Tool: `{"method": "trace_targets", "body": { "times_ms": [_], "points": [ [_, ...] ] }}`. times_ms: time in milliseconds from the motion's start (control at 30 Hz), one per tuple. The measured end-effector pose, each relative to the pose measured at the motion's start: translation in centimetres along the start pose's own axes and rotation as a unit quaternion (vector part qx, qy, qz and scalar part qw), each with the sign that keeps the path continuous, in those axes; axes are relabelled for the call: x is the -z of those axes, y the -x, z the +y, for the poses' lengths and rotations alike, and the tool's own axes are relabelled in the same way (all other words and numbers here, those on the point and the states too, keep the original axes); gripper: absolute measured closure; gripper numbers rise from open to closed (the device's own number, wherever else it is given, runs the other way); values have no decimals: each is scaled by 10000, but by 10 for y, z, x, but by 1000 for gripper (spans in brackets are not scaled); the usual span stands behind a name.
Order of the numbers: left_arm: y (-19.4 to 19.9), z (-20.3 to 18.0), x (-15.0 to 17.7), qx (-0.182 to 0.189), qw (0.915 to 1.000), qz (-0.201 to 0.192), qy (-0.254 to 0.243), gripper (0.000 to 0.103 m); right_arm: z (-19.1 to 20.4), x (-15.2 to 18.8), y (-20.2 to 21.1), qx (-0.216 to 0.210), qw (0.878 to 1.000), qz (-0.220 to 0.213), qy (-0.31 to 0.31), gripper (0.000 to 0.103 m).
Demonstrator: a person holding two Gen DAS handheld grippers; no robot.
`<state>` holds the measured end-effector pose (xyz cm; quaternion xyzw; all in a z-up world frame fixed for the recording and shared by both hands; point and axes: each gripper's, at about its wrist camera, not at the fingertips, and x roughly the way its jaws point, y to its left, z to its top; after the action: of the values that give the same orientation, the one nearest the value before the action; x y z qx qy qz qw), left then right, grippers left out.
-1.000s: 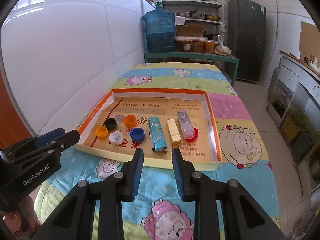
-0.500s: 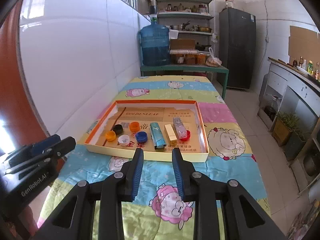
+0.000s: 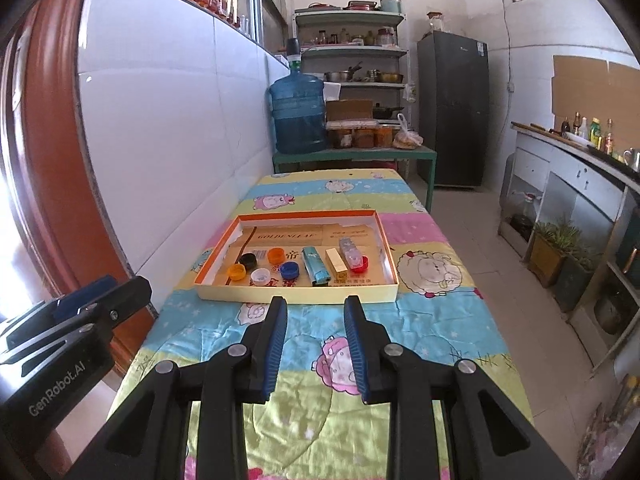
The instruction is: Organize rigid objects
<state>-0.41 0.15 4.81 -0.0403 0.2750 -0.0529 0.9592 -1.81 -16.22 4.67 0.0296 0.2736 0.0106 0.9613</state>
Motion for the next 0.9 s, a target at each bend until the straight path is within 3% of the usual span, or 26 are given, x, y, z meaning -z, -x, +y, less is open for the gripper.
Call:
{"method": "trace_targets", "body": {
  "times_ms": [133,433,733,900],
  "points": [
    [17,-1,5,-351,9993,-125,-45,66,5,3,15,48,9999,-100,66,74],
    [49,-3,20,-512,9982,-272,-117,66,14,12,43,-14,9994,-263,205,74],
    [61,-10,36,-590,9980,-85,-217,66,11,21,60,-26,9992,-344,198,74],
    [67,-14,41,-433,9988,-64,-232,66,10,25,70,-56,9988,-425,255,74]
  ]
}}
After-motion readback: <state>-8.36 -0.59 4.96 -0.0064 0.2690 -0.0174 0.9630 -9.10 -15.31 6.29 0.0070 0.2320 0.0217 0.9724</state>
